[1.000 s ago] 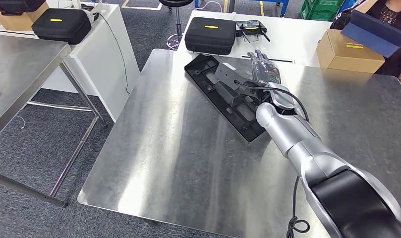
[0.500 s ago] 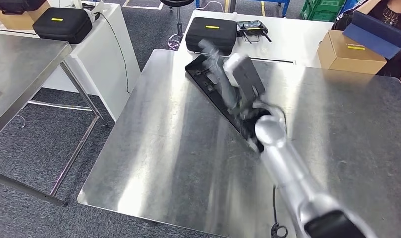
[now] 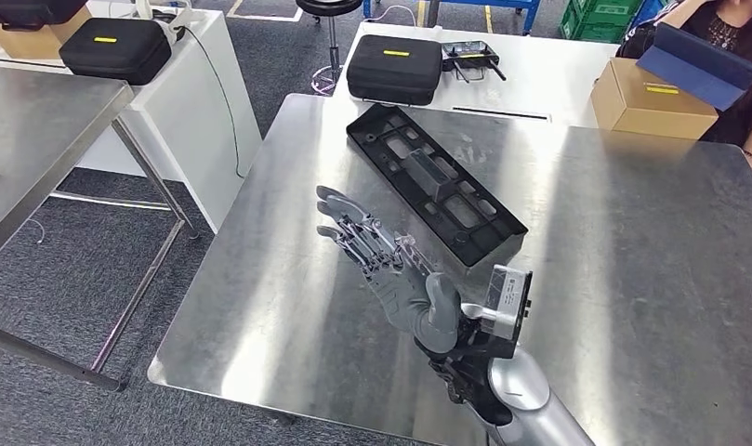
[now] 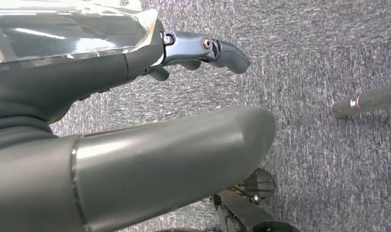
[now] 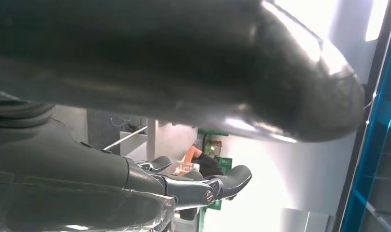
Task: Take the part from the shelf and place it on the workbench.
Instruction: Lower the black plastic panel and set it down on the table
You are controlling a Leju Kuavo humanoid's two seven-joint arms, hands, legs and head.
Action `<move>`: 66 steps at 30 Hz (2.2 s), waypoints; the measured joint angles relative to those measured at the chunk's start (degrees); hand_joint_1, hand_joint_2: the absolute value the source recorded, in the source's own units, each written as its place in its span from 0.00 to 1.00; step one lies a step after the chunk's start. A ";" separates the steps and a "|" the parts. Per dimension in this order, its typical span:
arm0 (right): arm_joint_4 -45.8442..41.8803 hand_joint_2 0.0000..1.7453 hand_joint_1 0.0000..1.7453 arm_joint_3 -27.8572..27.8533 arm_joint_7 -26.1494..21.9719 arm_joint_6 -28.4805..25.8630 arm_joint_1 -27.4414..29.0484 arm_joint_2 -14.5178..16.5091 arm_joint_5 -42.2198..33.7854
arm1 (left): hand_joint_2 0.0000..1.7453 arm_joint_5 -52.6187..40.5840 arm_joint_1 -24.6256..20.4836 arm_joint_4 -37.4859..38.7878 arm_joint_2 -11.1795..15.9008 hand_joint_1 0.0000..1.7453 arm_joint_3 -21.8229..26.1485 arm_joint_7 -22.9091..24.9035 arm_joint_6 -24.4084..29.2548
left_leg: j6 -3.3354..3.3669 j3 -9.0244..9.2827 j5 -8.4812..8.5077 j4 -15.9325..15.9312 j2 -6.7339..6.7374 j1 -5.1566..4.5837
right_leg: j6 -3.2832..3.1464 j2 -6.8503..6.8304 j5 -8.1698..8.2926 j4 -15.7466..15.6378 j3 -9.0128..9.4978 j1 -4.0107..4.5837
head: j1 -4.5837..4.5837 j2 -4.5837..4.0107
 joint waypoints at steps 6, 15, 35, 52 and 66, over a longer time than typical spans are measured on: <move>-0.53 0.00 0.00 0.21 0.50 -0.74 0.74 -0.96 0.42 | 0.00 0.18 -0.01 0.00 -0.22 0.00 0.25 -0.04 -0.51 | 0.03 0.18 0.96 -1.09 0.60 1.02 | 1.19 -0.13 -6.03 14.55 -6.24 -1.07 | 0.32 -0.01; -0.92 0.00 0.00 0.33 0.85 -1.03 1.05 -1.14 0.90 | 0.00 0.08 -0.01 0.04 -0.21 0.00 0.25 -0.09 -0.93 | -3.65 -1.49 0.57 1.24 0.20 2.24 | 1.49 0.24 -0.20 1.04 0.43 -2.30 | 0.18 0.00; -0.84 0.00 0.00 -0.77 0.82 -2.00 2.05 -1.01 2.82 | 0.00 0.37 -0.76 0.04 0.00 0.00 0.27 -0.21 -1.99 | 1.05 1.16 -1.55 0.52 0.70 -0.02 | -0.32 -0.27 -4.20 13.98 -8.98 -0.10 | 0.34 0.01; -0.74 0.00 0.00 -0.84 0.80 -2.08 2.36 -0.90 2.95 | 0.00 0.37 -0.72 0.05 -0.05 0.00 0.26 -0.37 -2.68 | -1.90 -3.92 -3.01 7.04 0.50 0.08 | -1.52 -0.68 -0.22 -1.36 2.55 -0.25 | 0.13 -0.01; -0.67 0.00 0.00 -2.23 -0.38 -3.24 3.86 -1.03 4.42 | 0.00 0.11 -1.00 0.07 0.29 0.00 0.25 0.26 -4.31 | 1.00 0.33 -1.11 1.19 0.39 0.09 | -0.60 -0.72 -4.54 11.84 -6.80 -0.15 | 0.40 0.00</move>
